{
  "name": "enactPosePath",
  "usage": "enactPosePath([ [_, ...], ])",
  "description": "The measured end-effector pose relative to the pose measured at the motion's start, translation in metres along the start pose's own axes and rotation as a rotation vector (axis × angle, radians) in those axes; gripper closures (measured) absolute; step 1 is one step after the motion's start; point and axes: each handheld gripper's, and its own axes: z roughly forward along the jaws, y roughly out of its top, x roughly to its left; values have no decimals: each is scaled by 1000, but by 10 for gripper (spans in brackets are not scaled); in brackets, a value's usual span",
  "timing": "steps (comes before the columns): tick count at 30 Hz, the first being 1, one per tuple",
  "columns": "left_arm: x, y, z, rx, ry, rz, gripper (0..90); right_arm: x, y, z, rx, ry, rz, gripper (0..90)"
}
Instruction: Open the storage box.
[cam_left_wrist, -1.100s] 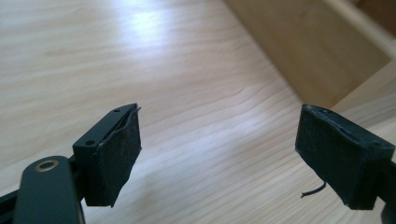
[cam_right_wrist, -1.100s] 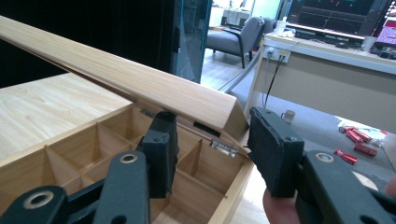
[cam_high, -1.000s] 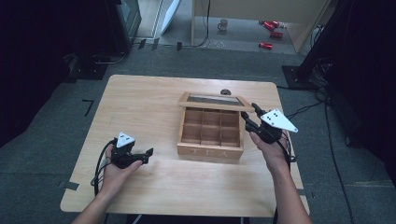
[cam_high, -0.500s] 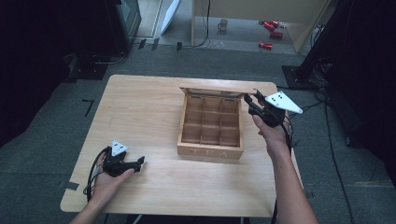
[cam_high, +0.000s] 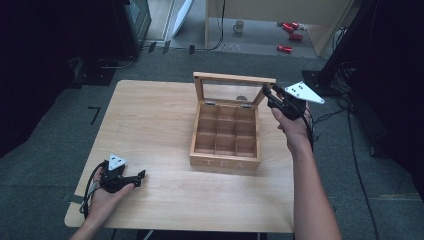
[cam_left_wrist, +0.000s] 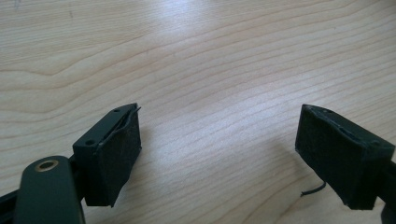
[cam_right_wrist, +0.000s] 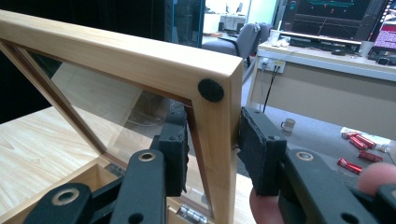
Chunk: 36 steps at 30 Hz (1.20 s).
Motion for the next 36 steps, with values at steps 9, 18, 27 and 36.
enactPosePath([
  [9, -1, -2, 0, -4, 12, 11, 147, -10, 14, 20, 26, -19, 39, 654],
  [18, -5, -2, 1, -7, 20, 30, 146, -23, 25, 42, 46, -21, 42, 665],
  [27, -5, -2, 2, -11, 16, 32, 147, -36, 27, 60, 42, 2, 95, 669],
  [36, -6, -2, 3, -14, 23, 36, 147, -44, 33, 77, 75, -18, 136, 670],
])
